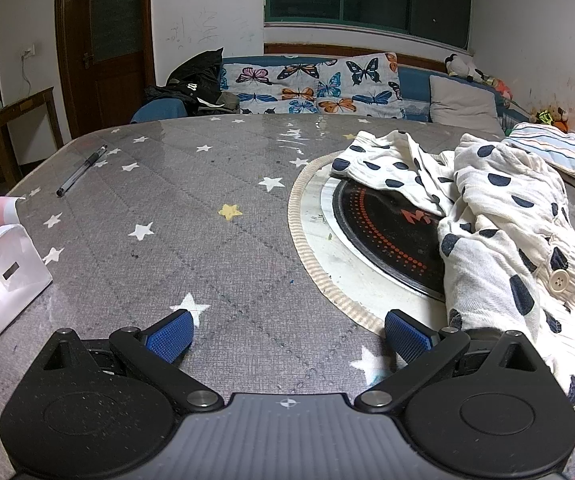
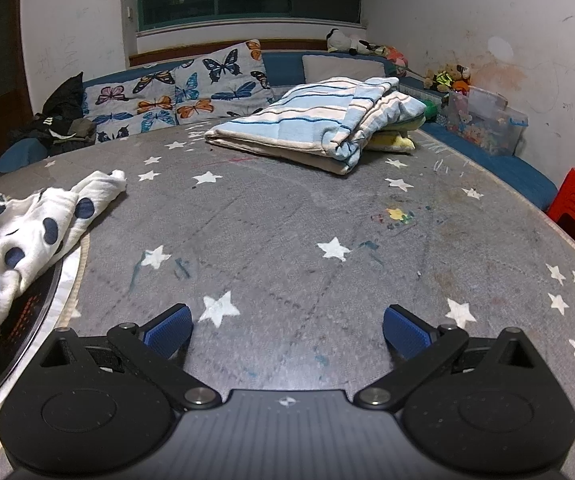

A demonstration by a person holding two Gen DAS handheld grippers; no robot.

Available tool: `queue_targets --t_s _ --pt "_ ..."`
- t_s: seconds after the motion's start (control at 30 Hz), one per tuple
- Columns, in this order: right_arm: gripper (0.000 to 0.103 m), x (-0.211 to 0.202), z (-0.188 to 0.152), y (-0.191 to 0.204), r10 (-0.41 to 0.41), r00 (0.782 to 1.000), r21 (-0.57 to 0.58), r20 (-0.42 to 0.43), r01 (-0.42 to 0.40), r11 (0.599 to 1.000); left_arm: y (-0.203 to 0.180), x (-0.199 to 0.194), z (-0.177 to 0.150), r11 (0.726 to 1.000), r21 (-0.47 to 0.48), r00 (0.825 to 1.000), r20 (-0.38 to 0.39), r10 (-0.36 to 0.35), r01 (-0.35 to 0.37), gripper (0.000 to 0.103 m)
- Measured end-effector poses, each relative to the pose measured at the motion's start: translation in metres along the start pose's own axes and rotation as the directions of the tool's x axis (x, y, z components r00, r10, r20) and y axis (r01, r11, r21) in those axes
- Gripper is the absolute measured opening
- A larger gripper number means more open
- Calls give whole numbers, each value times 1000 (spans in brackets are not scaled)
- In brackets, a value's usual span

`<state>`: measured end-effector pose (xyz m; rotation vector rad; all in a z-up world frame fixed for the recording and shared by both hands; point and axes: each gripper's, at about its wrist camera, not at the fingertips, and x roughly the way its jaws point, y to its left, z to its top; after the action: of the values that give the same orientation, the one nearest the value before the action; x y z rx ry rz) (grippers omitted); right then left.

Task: Fold clothes
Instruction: 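Move both tools toward the crumpled white polka-dot pants on the table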

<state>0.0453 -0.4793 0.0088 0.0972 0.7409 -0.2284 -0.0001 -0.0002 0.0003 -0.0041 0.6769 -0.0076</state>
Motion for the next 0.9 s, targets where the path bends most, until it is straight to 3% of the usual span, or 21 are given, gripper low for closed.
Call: queue_targets --t_s 0.13,0.2,0.67,0.77,0.9 --pt "103 -1 1 -1 17 1000 -19 11 -17 1000 -5 -3 0 1000 -12 1000 -9 17 -17 103" --pt "103 -13 -10 2 31 997 -44 69 -28 999 -7 -7 -2 1000 -13 1000 -9 17 -17 103" --pt "103 -66 -48 10 113 992 -99 61 -106 989 -40 -35 -19 998 -33 997 -56 55 -57 103" --pt "103 -74 -55 12 127 990 -106 59 -120 987 -46 -40 -22 999 -39 998 -67 16 -19 103" --pt "103 -83 -65 16 140 989 -117 43 -134 984 -53 -49 -24 999 -43 998 -66 14 -17 103"
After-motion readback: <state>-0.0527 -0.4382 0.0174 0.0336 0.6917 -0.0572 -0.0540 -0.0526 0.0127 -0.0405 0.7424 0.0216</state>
